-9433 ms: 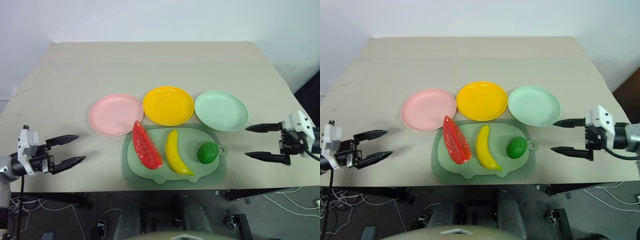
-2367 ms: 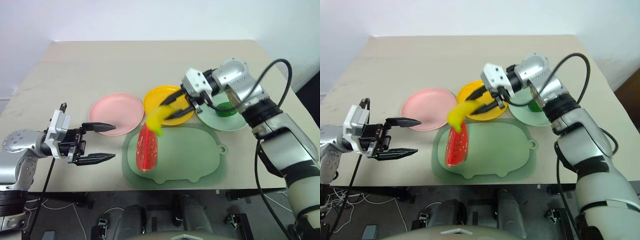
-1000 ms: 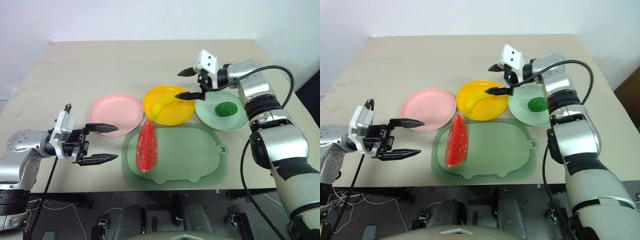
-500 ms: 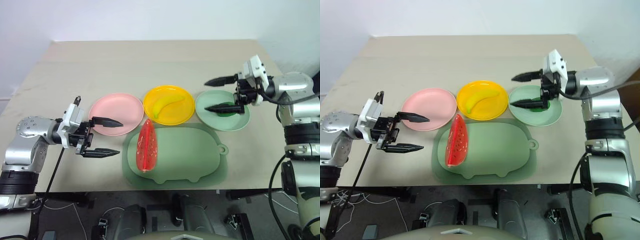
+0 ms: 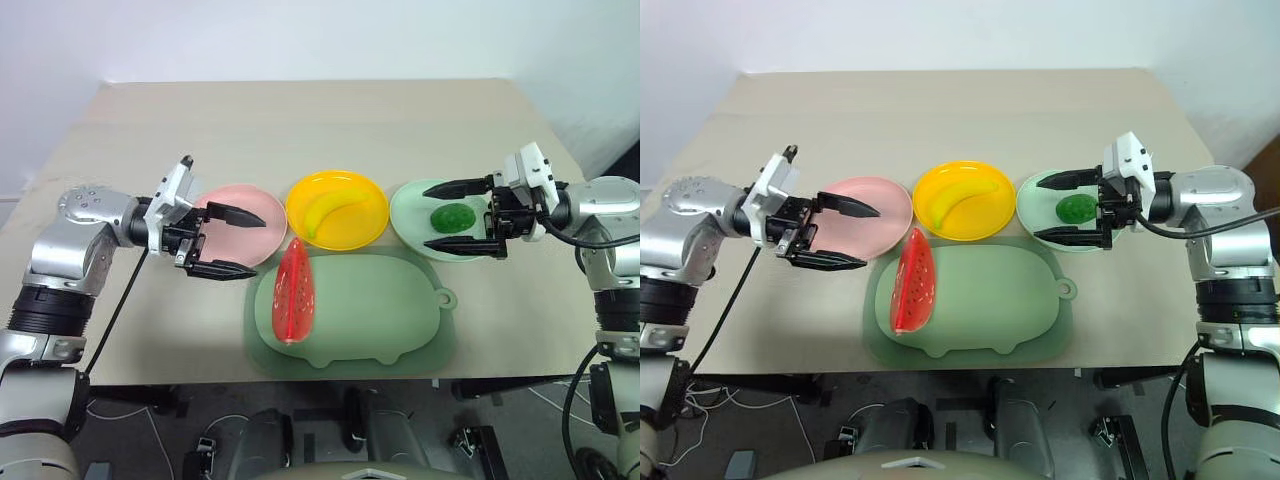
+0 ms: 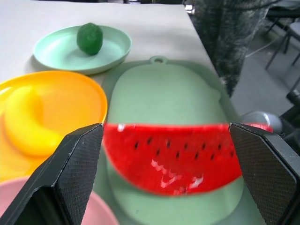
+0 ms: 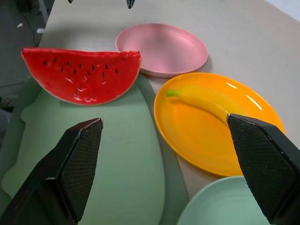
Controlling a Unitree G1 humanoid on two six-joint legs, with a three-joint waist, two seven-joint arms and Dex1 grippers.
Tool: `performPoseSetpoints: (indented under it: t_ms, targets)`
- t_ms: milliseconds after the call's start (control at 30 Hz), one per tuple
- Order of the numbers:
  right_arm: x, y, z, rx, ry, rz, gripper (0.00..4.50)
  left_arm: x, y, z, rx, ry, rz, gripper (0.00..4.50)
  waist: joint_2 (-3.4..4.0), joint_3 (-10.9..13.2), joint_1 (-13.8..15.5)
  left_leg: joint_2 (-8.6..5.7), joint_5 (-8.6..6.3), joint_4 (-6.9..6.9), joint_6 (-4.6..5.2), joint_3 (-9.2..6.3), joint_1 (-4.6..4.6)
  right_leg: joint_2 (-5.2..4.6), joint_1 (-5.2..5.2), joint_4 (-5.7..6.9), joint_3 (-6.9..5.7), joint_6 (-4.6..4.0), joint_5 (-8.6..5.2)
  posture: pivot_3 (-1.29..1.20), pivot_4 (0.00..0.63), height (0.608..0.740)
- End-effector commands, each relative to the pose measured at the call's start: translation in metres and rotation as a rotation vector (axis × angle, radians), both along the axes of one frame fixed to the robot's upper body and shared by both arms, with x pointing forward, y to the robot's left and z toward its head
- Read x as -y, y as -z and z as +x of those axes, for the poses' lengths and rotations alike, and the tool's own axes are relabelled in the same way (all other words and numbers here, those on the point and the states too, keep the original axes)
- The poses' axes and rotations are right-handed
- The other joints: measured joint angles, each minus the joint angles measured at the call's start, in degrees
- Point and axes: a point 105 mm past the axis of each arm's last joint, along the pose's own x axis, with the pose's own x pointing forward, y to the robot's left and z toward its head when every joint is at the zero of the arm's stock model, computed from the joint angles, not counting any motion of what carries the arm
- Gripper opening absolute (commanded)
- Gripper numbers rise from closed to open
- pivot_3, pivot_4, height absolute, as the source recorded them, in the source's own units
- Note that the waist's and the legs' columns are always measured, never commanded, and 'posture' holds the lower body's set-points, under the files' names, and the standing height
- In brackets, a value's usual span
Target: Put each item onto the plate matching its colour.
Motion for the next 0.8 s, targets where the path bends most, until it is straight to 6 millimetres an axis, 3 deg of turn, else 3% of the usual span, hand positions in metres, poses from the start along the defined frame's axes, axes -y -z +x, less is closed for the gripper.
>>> performPoseSetpoints:
  t_ms: [33, 167, 267, 400, 500, 800]
  targets:
    - [0.001, -0.014, -0.004, 0.052, 0.005, 0.014, 4.46, 0.022, -0.017, -0.008, -0.006, -0.045, -0.007, 4.5, -0.04, 0.0, 0.0, 0.0, 0.0, 0.0, 0.0, -0.02, 0.0, 0.0, 0.0, 0.0, 0.01, 0.01, 0.0, 0.0, 0.15, 0.736]
    - [-0.003, -0.012, -0.004, 0.044, -0.002, 0.022, 4.46, 0.041, -0.023, -0.011, -0.105, -0.171, -0.028, 4.5, -0.1, 0.1, 0.0, -0.01, 0.0, 0.0, 0.0, -0.08, 0.04, 0.0, 0.04, 0.02, 0.07, 0.01, 0.0, 0.0, 0.15, 0.736]
    - [-0.005, -0.011, -0.004, 0.042, -0.006, 0.023, 4.46, 0.046, -0.02, -0.006, -0.191, -0.323, 0.025, 4.5, -0.2, 0.1, 0.0, -0.01, 0.0, 0.0, 0.0, -0.23, 0.06, 0.01, 0.05, 0.03, 0.13, 0.02, 0.0, 0.0, 0.15, 0.736]
    - [-0.009, -0.009, -0.001, 0.036, -0.014, 0.025, 4.46, 0.057, -0.027, -0.002, -0.288, -0.448, -0.043, 4.5, -0.2, 0.1, 0.0, -0.03, 0.01, 0.01, -0.01, -0.25, 0.07, 0.0, 0.07, 0.03, 0.16, 0.04, 0.01, 0.0, 0.15, 0.736]
    - [-0.012, -0.006, 0.0, 0.028, -0.024, 0.021, 4.46, 0.058, -0.022, 0.006, -0.301, -0.617, -0.011, 4.5, -0.22, 0.1, 0.0, -0.08, 0.03, 0.02, -0.05, -0.27, 0.08, -0.03, 0.1, 0.03, 0.17, 0.07, 0.02, 0.0, 0.15, 0.736]
    - [-0.018, -0.003, 0.001, 0.017, -0.04, 0.021, 4.46, 0.054, 0.0, 0.012, -0.291, -0.835, 0.045, 4.5, -0.22, 0.1, 0.0, -0.11, 0.28, -0.01, -0.5, -0.33, 0.13, -0.11, 0.11, 0.06, 0.2, 0.07, 0.04, 0.0, 0.15, 0.736]
